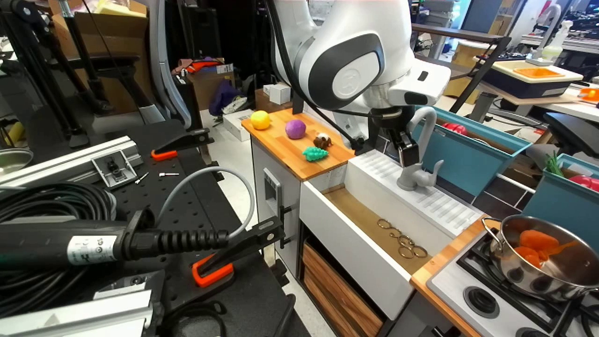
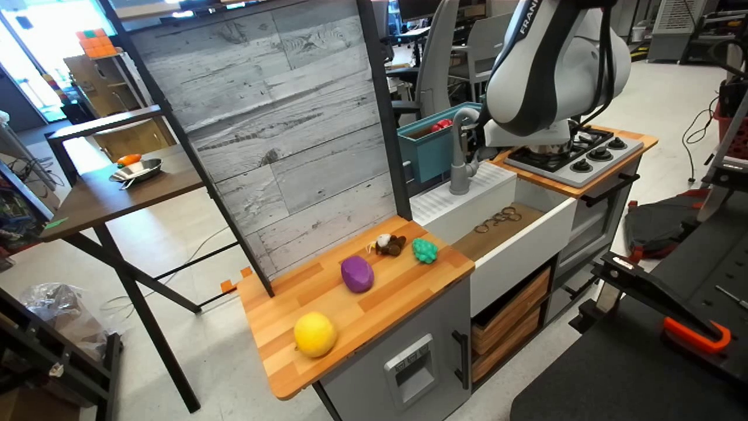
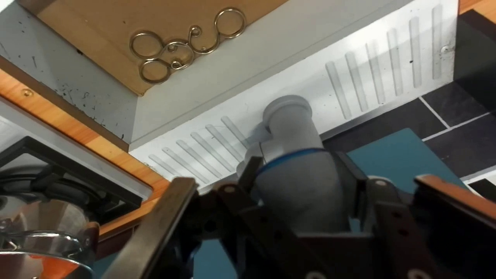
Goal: Turn the faucet to the right
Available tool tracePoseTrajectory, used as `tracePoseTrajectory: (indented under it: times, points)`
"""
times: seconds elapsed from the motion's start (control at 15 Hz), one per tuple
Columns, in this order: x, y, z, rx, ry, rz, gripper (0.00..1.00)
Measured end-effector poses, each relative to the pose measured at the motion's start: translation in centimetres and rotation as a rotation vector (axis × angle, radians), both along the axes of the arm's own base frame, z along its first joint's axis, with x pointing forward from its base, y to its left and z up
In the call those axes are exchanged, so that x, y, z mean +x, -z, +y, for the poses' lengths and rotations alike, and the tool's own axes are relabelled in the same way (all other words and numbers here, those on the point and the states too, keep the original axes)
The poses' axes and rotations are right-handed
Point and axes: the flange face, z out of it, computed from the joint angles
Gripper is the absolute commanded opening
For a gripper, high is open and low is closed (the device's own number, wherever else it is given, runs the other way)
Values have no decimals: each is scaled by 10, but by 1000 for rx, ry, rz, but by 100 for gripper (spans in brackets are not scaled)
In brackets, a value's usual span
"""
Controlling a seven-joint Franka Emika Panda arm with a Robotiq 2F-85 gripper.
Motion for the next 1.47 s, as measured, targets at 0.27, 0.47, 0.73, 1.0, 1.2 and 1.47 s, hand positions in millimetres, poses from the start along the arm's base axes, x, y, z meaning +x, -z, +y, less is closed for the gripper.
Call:
tracePoseTrajectory:
  times: [0.27, 0.47, 0.73, 1.0, 1.2, 1.47]
  points:
    - [-11, 1, -7, -5, -12, 18, 6]
    - [-8, -1, -18, 26, -13, 43, 6]
    - [0, -5, -33, 13, -56, 80, 6]
    - [6, -8, -36, -15, -79, 101, 6]
    - [8, -8, -37, -35, -87, 109, 6]
    - [10, -9, -37, -92, -105, 116, 6]
